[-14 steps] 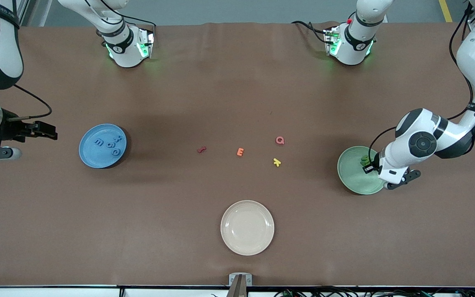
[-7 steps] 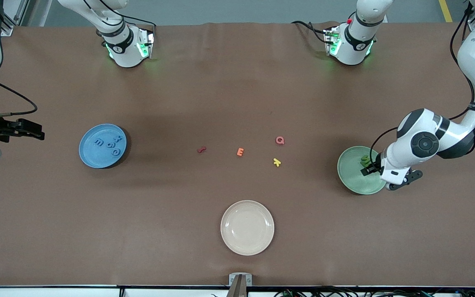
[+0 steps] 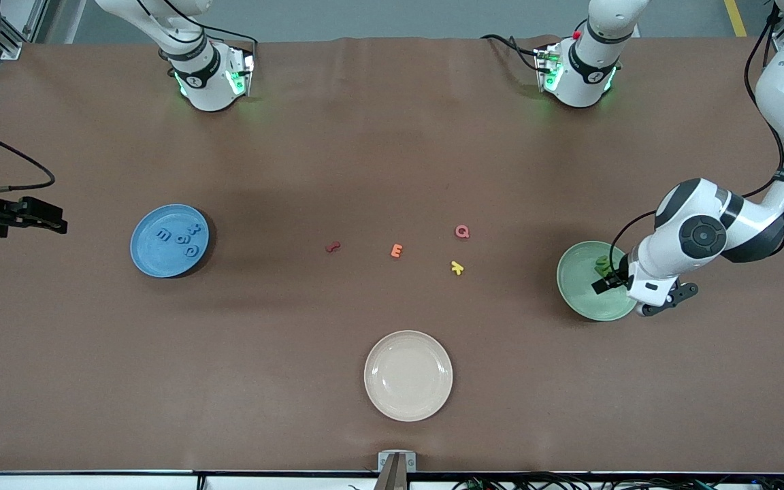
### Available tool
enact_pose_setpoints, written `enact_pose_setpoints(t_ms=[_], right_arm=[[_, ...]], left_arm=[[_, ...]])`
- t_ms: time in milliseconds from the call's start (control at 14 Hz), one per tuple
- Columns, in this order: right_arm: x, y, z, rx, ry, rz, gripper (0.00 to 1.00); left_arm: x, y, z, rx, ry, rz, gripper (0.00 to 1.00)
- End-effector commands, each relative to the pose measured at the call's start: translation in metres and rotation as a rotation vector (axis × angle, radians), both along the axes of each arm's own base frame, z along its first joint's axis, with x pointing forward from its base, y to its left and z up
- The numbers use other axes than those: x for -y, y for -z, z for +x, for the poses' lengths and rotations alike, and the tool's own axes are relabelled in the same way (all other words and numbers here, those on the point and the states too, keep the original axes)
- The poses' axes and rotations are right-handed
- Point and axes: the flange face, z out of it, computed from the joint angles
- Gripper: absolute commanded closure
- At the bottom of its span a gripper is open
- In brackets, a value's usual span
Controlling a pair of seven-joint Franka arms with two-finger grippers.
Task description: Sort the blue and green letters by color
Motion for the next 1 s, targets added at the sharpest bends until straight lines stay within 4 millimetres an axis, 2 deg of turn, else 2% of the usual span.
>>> enact_pose_setpoints(t_ms=[0,286,429,571,714,929], right_arm=[[0.003,-0.006,-0.008,-0.045,0.015,0.032,0.00],[0.005,-0.033,-0.032,-0.062,0.020,0.037,0.00],[0.013,-0.042,-0.048,-0.058,0.035,0.042,0.00],[0.010,-0.053,-0.059,-0.045,0.030,0.043,0.00],[0.009,-0.066,-0.069,-0.033,0.027,0.040,0.00],[0.001,-0.064,-0.070,-0.038,0.010,0.031,0.00]], left_arm=[[0.010,-0.014,0.001,0.017,0.010,0.005,0.01],[0.028,-0.030,0.000,0.009,0.028,0.007,0.01],[0.059,-0.046,-0.002,0.018,-0.008,-0.022,0.01],[0.108,-0.055,-0.001,0.028,-0.062,-0.042,0.05],[0.144,-0.060,-0.002,0.041,-0.098,-0.049,0.09],[0.157,-0.061,-0.004,0.044,-0.101,-0.052,0.10]])
